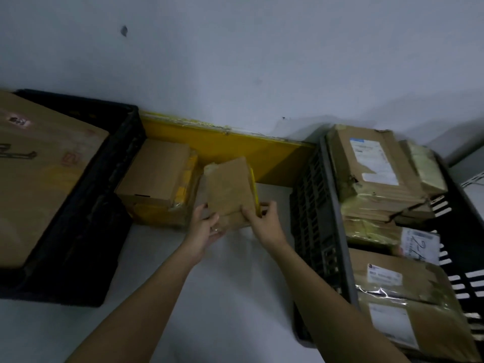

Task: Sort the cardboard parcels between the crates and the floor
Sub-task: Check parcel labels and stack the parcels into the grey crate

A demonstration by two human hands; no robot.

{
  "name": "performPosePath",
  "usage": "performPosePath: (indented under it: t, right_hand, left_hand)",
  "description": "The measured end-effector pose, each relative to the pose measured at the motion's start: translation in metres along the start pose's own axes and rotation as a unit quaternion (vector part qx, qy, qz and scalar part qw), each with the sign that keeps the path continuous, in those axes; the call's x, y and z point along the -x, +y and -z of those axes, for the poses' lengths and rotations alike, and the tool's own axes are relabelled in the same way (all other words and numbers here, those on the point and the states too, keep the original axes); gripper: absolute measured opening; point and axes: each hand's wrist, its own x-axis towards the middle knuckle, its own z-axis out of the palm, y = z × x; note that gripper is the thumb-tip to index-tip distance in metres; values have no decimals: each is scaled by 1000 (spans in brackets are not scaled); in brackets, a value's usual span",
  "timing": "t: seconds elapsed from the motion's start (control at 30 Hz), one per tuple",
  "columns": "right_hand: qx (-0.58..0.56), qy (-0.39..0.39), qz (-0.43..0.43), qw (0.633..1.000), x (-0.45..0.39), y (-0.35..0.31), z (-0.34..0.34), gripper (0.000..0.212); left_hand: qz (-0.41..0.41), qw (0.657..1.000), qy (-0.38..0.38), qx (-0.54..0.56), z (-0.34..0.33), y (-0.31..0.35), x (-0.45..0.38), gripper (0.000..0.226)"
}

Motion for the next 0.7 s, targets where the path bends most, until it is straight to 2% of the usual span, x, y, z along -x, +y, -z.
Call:
performPosePath:
  t: [0.13,0.2,0.27,0.33,0.4,0.5,0.6,0.7]
  right_hand:
    - [-97,-20,75,992,31,-23,25,69]
    - [-115,-16,108,987,47,-29,36,70]
    - [-116,-2,128,985,62,-32,47,72]
    - [-93,13,154,984,77,-34,61,77]
    - [-59,35,184,981,92,-34,76,82]
    - [-25,57,236,970,115,-30,90,90]
    - [11,63,289,955,137,-26,98,95]
    - [45,73,358,930,153,-24,109,92]
  left_hand:
    - [-40,995,-30,85,-9,20,40,49]
    - [-59,994,-42,88,-15,24,62,48]
    - [-75,996,-21,33,-22,26,85,47]
    - [-111,991,31,-72,-30,26,103,49]
    - [-164,978,65,-110,-40,28,123,49]
    - [-215,972,47,-80,-58,29,157,39]
    - [-217,974,19,-56,-77,27,189,38]
    - [-214,976,-10,-36,-86,22,210,24]
